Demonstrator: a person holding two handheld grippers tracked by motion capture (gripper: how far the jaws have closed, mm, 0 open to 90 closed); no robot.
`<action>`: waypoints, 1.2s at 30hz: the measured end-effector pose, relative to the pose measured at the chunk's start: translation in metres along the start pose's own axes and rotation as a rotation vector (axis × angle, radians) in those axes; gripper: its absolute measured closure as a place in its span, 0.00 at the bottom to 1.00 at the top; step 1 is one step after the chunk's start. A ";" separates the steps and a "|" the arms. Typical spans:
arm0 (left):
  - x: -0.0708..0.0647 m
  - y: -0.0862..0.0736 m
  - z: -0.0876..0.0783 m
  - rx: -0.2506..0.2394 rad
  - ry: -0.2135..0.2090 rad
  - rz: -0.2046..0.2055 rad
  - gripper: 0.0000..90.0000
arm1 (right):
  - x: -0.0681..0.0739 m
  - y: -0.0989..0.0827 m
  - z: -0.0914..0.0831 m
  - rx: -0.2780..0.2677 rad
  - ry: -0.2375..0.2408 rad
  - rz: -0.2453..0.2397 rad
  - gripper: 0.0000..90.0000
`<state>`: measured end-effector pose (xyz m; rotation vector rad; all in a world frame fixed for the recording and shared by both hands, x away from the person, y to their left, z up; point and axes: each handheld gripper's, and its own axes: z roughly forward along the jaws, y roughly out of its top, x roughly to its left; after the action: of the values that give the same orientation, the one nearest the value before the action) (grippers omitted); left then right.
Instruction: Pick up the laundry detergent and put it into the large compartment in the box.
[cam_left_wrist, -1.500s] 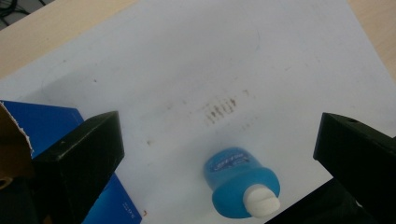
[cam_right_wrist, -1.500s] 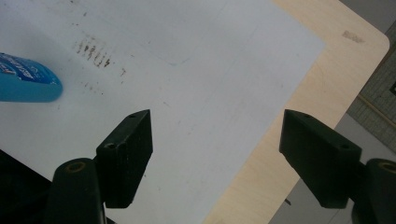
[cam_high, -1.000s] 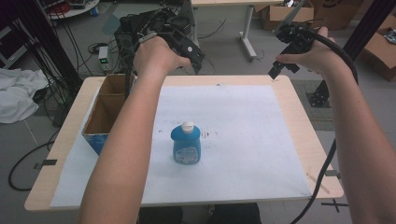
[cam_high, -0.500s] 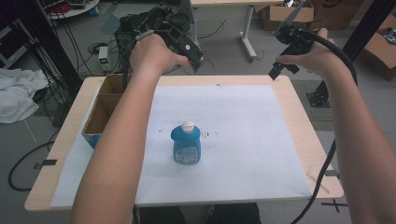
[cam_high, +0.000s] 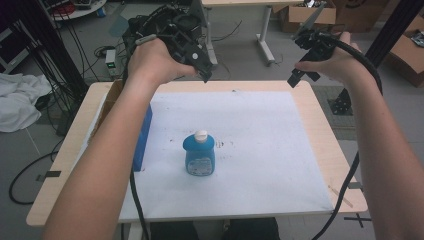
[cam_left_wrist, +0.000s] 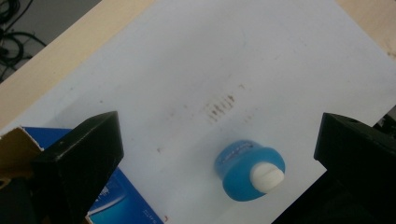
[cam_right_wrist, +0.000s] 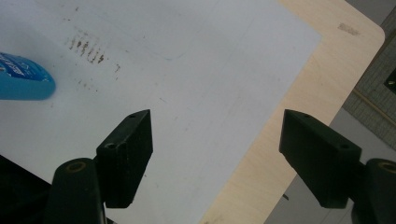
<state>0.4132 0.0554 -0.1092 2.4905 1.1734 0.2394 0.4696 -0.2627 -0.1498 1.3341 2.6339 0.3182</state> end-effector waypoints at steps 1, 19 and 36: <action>-0.001 -0.001 -0.001 -0.005 -0.001 0.006 0.02 | 0.001 0.000 0.000 0.000 -0.002 -0.003 0.29; -0.027 -0.042 0.024 0.008 -0.074 0.150 0.08 | 0.005 -0.006 0.008 0.009 0.002 -0.008 0.29; -0.040 -0.072 0.067 0.065 -0.104 0.267 0.07 | 0.008 -0.008 0.014 0.006 0.004 -0.007 0.29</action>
<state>0.3576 0.0494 -0.1997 2.6796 0.8185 0.1417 0.4625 -0.2596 -0.1661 1.3269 2.6444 0.3118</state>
